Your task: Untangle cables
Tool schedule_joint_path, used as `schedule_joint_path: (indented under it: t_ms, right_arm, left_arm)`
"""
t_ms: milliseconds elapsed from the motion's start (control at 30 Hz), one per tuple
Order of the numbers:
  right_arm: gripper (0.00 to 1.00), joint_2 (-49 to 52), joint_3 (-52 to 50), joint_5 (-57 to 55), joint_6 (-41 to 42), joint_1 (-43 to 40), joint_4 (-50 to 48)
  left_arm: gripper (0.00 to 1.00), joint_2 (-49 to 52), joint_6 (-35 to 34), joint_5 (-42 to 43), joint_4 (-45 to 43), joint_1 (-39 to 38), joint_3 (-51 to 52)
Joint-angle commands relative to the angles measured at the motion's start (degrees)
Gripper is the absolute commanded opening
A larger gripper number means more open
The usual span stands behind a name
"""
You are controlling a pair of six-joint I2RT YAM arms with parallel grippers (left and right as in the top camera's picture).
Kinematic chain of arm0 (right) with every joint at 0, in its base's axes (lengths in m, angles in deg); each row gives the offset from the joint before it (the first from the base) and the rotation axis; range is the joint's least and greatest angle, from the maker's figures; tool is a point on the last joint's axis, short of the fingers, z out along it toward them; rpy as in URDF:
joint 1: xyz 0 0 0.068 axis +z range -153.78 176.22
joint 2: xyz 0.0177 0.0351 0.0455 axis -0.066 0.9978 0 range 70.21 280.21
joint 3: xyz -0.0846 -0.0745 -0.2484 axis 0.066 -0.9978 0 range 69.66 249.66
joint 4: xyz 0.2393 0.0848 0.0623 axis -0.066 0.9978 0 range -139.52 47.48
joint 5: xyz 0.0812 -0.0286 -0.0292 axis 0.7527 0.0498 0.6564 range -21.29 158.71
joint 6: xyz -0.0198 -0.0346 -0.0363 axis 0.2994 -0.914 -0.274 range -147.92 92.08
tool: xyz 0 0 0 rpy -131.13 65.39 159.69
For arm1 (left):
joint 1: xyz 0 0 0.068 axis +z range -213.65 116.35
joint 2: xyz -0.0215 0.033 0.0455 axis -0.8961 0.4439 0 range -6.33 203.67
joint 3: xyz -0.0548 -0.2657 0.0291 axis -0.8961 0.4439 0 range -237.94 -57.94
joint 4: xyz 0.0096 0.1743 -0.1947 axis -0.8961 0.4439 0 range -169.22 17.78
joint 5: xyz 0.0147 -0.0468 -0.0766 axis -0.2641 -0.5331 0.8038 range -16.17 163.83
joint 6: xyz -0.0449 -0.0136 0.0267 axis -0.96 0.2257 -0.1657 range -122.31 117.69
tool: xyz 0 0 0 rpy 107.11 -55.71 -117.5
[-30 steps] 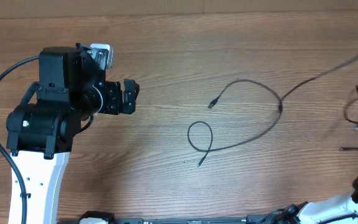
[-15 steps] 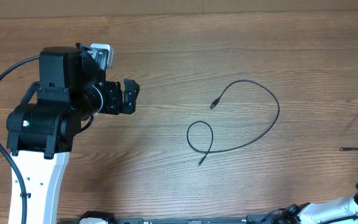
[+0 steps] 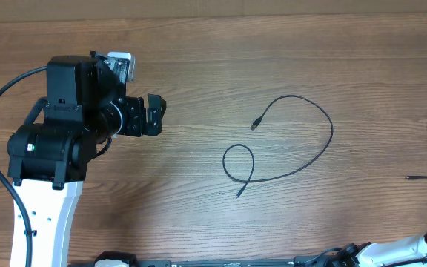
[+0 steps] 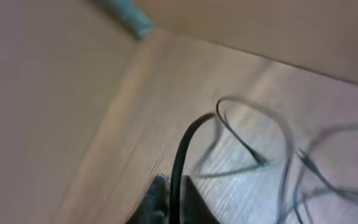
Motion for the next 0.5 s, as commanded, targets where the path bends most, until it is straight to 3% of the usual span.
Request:
schedule_joint_path:
  t_ms: [0,33,233,467]
  right_arm:
    - [0.57,-1.31,1.2,-7.61,3.85,-0.04,0.94]
    - [1.0,-1.31,1.2,-7.15,3.8,0.15,1.42]
    - [1.0,-1.31,1.2,-4.79,3.02,2.1,6.71]
    - [1.0,-1.31,0.57,6.71,-9.09,9.31,15.12]
  left_arm:
    - [1.0,0.2,-0.35,-0.09,-0.07,-0.13,-0.5]
    - [1.0,0.2,-0.35,-0.09,-0.07,-0.11,-0.5]
    - [1.0,0.2,-0.35,-0.09,-0.07,-0.13,-0.48]
    - [1.0,0.2,-0.35,-0.09,-0.07,-0.11,-0.5]
